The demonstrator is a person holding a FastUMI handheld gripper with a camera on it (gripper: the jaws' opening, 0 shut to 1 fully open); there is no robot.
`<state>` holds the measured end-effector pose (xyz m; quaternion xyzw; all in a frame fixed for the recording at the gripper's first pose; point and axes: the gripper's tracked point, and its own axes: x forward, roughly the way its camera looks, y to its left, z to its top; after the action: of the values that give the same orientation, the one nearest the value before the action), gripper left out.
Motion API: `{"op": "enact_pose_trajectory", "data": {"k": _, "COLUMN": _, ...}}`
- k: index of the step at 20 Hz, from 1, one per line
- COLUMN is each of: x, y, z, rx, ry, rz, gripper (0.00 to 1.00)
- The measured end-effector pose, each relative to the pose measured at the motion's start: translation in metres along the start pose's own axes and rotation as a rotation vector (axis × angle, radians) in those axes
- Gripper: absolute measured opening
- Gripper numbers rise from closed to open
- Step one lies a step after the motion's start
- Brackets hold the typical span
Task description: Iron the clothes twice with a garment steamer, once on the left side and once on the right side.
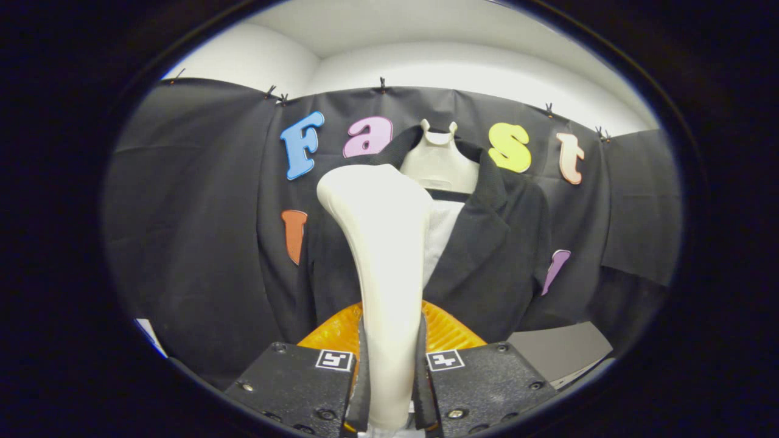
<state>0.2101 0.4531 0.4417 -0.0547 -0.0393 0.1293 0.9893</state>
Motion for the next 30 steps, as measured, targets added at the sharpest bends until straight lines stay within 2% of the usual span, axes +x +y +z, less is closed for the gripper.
{"op": "enact_pose_trajectory", "data": {"k": 5, "x": 0.025, "y": 0.027, "z": 0.005, "rx": -0.025, "ry": 0.028, "rz": -0.003, "gripper": 0.31}}
{"op": "enact_pose_trajectory", "data": {"k": 11, "x": 0.052, "y": 0.052, "z": -0.009, "rx": -0.075, "ry": 0.072, "rz": -0.012, "gripper": 0.31}}
{"op": "enact_pose_trajectory", "data": {"k": 15, "x": 0.061, "y": 0.062, "z": -0.035, "rx": -0.073, "ry": 0.114, "rz": -0.006, "gripper": 0.31}}
{"op": "enact_pose_trajectory", "data": {"k": 21, "x": 0.070, "y": 0.051, "z": -0.066, "rx": -0.077, "ry": 0.151, "rz": -0.048, "gripper": 0.31}}
{"op": "enact_pose_trajectory", "data": {"k": 30, "x": 0.060, "y": 0.036, "z": -0.107, "rx": -0.081, "ry": 0.184, "rz": -0.059, "gripper": 0.31}}
